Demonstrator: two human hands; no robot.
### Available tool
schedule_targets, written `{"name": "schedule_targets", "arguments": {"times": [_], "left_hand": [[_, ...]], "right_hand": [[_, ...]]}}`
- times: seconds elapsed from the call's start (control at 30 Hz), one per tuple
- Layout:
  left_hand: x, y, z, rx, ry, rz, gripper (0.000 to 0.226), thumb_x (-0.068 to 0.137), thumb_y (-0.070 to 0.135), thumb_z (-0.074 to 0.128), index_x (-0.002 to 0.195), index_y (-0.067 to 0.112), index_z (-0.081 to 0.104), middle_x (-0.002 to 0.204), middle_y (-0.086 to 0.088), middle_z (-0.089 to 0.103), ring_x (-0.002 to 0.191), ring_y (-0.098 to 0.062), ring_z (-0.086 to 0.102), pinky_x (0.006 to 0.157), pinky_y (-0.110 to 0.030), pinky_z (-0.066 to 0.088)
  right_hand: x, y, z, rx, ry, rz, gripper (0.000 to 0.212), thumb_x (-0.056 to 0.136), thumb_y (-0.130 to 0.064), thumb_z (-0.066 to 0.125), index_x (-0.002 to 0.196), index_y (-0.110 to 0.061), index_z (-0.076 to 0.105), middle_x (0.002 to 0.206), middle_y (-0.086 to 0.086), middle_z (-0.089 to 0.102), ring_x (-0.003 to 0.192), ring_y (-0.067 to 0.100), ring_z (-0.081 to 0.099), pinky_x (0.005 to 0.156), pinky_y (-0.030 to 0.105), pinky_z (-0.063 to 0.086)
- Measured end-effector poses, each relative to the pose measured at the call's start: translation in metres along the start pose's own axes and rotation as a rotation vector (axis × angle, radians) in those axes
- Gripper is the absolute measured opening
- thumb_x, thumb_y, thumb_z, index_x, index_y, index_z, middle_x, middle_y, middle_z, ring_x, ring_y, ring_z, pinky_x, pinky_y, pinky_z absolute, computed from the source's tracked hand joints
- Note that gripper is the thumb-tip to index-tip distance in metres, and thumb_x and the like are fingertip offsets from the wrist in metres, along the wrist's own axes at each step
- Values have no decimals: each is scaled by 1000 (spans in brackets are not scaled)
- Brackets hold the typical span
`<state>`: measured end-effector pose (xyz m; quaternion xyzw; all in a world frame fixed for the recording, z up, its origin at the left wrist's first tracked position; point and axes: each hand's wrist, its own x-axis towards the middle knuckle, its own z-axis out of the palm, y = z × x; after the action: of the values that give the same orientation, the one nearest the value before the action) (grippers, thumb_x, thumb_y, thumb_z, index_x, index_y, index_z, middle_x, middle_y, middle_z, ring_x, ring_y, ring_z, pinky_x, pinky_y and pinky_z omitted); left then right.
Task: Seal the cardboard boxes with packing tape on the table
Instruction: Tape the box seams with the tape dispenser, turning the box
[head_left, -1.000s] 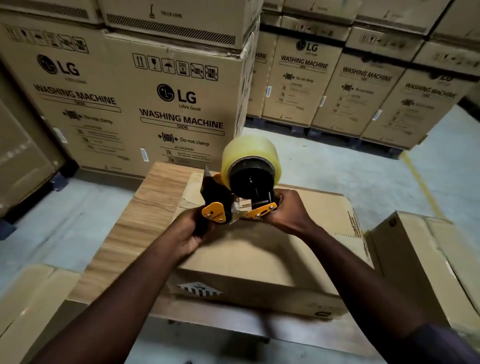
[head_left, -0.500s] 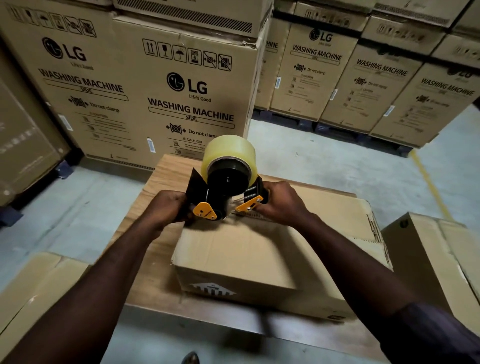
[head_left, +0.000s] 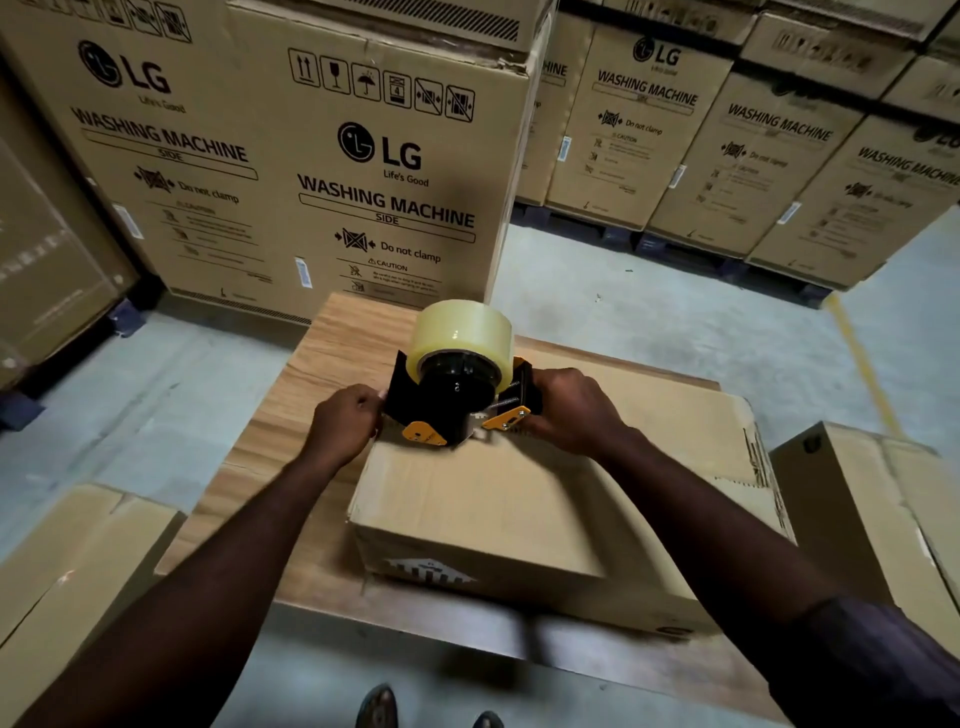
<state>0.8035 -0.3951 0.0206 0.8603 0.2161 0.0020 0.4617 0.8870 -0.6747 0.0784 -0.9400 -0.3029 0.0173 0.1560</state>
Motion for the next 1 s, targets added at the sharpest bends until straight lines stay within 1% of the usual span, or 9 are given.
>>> {"name": "schedule_targets", "arguments": {"times": [0.17,0.23,0.3,0.4,0.5,0.6,0.73,0.9,1.0], "left_hand": [[52,-86,32,-134,-255,-163,61,82,74,54,103,18,69,97,-8,74,90,-32,70,80,-51,58],[43,-75,30,-138,-200,-184,49,79,61,62,94,15,72,89,-7,75,87,-31,71,73,-38,56],[16,-31,16,-127,-21,-150,27,86,42,67,92,16,68,88,-1,70,88,-26,68,66,-31,47],[6,-3,10,-322,141,-112,3,95,23,64,98,23,64,99,2,68,90,-20,65,79,-36,53],[-5,5,15,-263,60,0,20,92,6,64,110,15,63,106,-1,68,94,-19,63,77,-27,51],[-11,2,20,-131,115,88,34,84,-7,64,113,9,63,108,-3,65,91,-15,60,66,-14,41],[-8,2,18,-65,163,157,22,88,2,66,104,17,65,108,-4,65,94,-20,62,77,-28,45],[-9,2,24,-52,234,197,7,95,15,64,99,19,67,106,-4,67,98,-23,62,86,-34,48],[-15,14,27,272,273,227,15,96,15,59,108,20,65,114,-6,59,107,-28,56,90,-41,44]], "right_hand": [[1,3,5,12,-3,-12,38,80,-53,76,105,-26,70,97,2,75,88,31,67,63,32,44],[4,4,3,30,-64,-1,34,80,-53,76,100,-26,70,93,2,74,86,29,66,62,31,41],[11,3,-1,49,-184,49,30,80,-52,75,92,-26,69,87,0,73,84,25,66,64,33,47],[19,0,-5,51,-290,71,33,79,-54,73,87,-23,66,82,-2,70,80,22,64,69,33,51],[18,-1,-3,80,-269,76,40,77,-61,72,90,-23,68,83,-1,71,78,21,63,68,33,51],[14,-1,2,21,-231,53,40,79,-63,69,91,-25,69,89,1,72,82,23,64,69,34,52],[2,8,-6,-37,-217,8,39,82,-61,68,91,-23,72,92,5,73,88,27,65,70,33,49],[-38,49,-37,-75,-254,96,52,75,-69,55,94,-23,70,97,8,73,93,31,64,71,31,44],[-50,54,-34,-29,-239,149,60,67,-69,48,99,-21,67,101,10,73,99,35,64,76,35,50]]}}
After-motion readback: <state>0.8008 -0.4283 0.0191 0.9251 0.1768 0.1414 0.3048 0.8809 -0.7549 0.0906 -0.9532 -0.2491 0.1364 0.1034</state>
